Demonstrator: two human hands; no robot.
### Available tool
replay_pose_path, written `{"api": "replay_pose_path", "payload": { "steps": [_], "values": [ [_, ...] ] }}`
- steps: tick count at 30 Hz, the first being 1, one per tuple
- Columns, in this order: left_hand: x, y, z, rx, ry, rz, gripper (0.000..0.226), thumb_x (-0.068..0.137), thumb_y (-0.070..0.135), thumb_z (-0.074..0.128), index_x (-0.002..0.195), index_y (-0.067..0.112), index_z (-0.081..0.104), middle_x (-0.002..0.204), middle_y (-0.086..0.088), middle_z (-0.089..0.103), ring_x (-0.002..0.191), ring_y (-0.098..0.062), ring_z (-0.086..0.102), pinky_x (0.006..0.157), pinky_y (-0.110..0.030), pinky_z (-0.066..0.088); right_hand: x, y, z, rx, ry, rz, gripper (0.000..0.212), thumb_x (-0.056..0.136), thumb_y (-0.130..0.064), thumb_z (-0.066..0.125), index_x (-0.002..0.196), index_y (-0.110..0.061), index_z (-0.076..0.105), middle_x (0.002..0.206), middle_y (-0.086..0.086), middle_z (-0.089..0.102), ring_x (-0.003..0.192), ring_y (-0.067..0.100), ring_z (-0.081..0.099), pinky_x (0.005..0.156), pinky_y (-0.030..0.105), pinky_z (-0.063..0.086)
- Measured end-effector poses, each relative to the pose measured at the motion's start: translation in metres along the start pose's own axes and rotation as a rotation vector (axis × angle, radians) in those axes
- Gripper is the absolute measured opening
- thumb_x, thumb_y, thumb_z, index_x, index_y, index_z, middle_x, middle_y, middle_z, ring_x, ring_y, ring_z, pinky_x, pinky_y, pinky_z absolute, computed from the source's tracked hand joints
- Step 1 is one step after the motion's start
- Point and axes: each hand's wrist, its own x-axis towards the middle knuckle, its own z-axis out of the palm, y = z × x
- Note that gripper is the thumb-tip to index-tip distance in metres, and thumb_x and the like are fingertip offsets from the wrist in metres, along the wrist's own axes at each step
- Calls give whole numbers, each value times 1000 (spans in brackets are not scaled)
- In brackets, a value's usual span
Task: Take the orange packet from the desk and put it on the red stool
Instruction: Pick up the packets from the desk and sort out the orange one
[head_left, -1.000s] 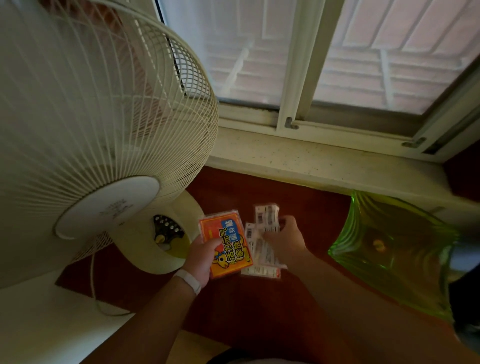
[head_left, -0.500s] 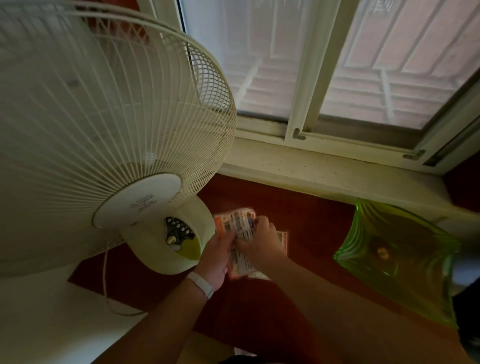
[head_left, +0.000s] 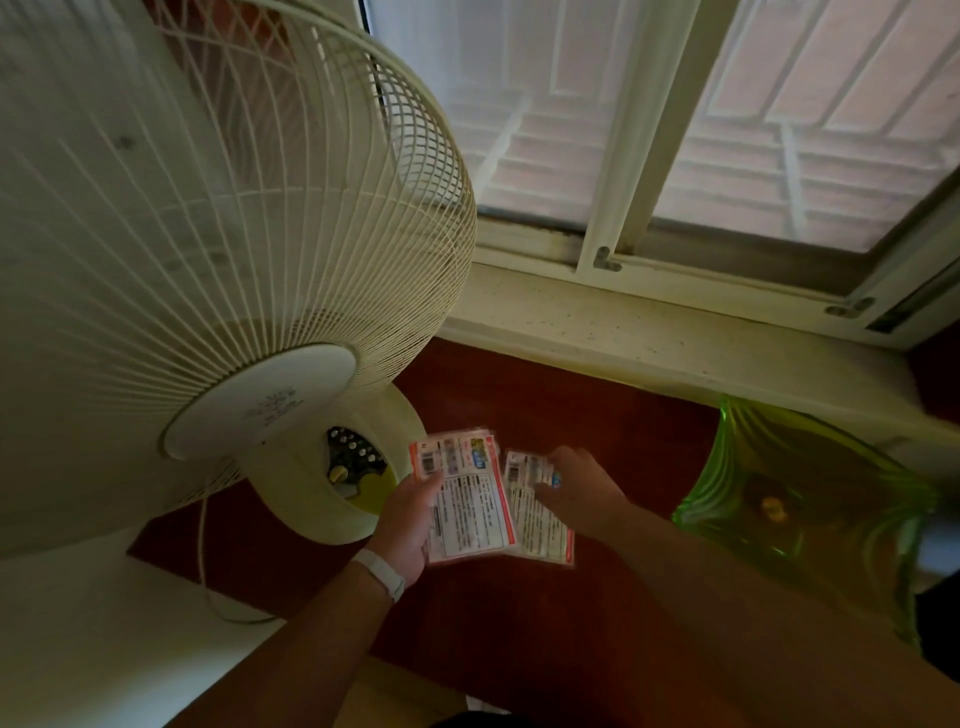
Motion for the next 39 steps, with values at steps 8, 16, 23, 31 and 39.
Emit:
{"api": "replay_pose_path", "payload": {
  "steps": [8,16,23,31,39],
  "values": [
    [10,3,6,37,34,-23,30,101,32,45,115,16,66,106,-10,76,93,-27,74,72,-42,58,32,13,20,-496,-88,-150,106,65,-62,75,145,-19,20,146,10,29,130,32,34,100,51,38],
    [17,4,6,37,72,-38,27,101,30,47,110,14,67,100,-7,77,89,-26,74,72,-41,57,42,11,25,-526,-140,-53,102,61,-60,79,137,-14,29,134,11,43,121,31,43,95,47,43],
    [17,6,9,34,82,-67,22,100,30,49,104,17,66,100,-9,75,89,-26,72,68,-39,55,33,26,18,-178,-226,24,8,86,-18,57,94,-20,55,97,0,66,78,14,64,72,36,59],
    [6,3,13,105,40,-24,29,101,30,46,109,11,67,103,-15,74,89,-32,72,74,-44,57,-20,-1,-45,53,143,-56,5,89,-19,51,89,-24,51,81,-3,62,63,15,59,49,26,42],
    [-14,17,19,110,-120,16,27,99,31,52,105,10,68,104,-17,74,88,-31,73,68,-42,59,-73,-45,-37,-382,413,-598,31,80,-26,73,107,-22,58,97,-1,64,77,17,61,61,32,53]
  ]
}}
